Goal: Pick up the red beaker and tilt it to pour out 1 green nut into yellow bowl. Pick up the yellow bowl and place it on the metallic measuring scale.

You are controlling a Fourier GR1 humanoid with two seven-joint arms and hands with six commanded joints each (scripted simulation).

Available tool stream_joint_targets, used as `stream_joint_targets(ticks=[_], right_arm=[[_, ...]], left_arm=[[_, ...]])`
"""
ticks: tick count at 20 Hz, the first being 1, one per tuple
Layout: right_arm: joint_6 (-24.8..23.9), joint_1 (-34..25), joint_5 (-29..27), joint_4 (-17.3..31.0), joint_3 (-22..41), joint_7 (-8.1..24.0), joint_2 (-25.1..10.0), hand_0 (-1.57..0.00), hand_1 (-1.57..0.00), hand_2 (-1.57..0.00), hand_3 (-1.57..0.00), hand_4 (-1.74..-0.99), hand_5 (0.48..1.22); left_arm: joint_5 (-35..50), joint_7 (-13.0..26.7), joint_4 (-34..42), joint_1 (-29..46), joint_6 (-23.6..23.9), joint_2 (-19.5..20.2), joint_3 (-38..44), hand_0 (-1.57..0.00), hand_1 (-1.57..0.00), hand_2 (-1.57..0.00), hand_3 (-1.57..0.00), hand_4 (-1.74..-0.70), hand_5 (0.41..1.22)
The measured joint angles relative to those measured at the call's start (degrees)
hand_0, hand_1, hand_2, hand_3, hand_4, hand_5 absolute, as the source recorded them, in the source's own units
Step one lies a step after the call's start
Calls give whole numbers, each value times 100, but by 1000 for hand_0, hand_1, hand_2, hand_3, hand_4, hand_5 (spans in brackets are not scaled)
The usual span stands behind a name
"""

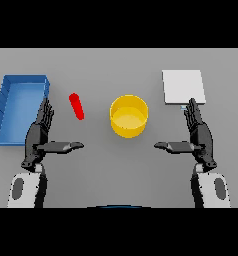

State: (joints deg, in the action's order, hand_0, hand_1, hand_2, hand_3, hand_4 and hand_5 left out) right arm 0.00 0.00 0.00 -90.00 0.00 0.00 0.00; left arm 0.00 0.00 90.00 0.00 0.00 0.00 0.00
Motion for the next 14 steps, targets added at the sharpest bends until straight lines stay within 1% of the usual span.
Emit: stream_joint_targets(ticks=[6, 7, 8, 9, 10, 12, 13, 14], right_arm=[[22, -117, -31, 79, -14, 2, -1, 1, 1, 1, 1, -1071, 578], [-156, 5, 590, -137, 198, -381, -270, 1, 1, 1, 1, -1072, 577], [-247, 198, 980, -265, 361, -656, -394, 1, 1, 1, 1, -1066, 576], [-338, 317, 1308, -428, 566, -717, -383, 1, 1, 1, 1, -1064, 577], [-404, 338, 1494, -526, 642, -585, -411, 1, 1, 1, 1, -1071, 581], [-413, 331, 1569, -640, 672, -478, -448, 1, 1, 1, 1, -1103, 592], [-327, 405, 1469, -604, 663, -528, -443, 1, 1, 1, 1, -1118, 600], [-267, 376, 1390, -620, 626, -503, -482, 1, 1, 1, 1, -1131, 607]], left_arm=[[-68, -56, 167, 195, 29, -86, -120, 1, 1, 1, 1, -1141, 660], [-422, -224, 456, 406, 5, 50, -388, 1, 1, 1, 1, -1143, 660], [-639, -336, 839, 680, -18, 149, -586, 1, 1, 1, 1, -1144, 660], [-758, -223, 1039, 838, -41, 213, -695, 1, 1, 1, 1, -1142, 662], [-844, -40, 1166, 914, -48, 247, -768, 1, 1, 1, 1, -1138, 660], [-943, 134, 1332, 1004, -77, 264, -888, 1, 1, 1, 1, -1138, 655], [-948, 351, 1330, 903, -84, 289, -877, 1, 1, 1, 1, -1139, 652], [-969, 452, 1350, 886, -103, 287, -914, 1, 1, 1, 1, -1137, 650]])
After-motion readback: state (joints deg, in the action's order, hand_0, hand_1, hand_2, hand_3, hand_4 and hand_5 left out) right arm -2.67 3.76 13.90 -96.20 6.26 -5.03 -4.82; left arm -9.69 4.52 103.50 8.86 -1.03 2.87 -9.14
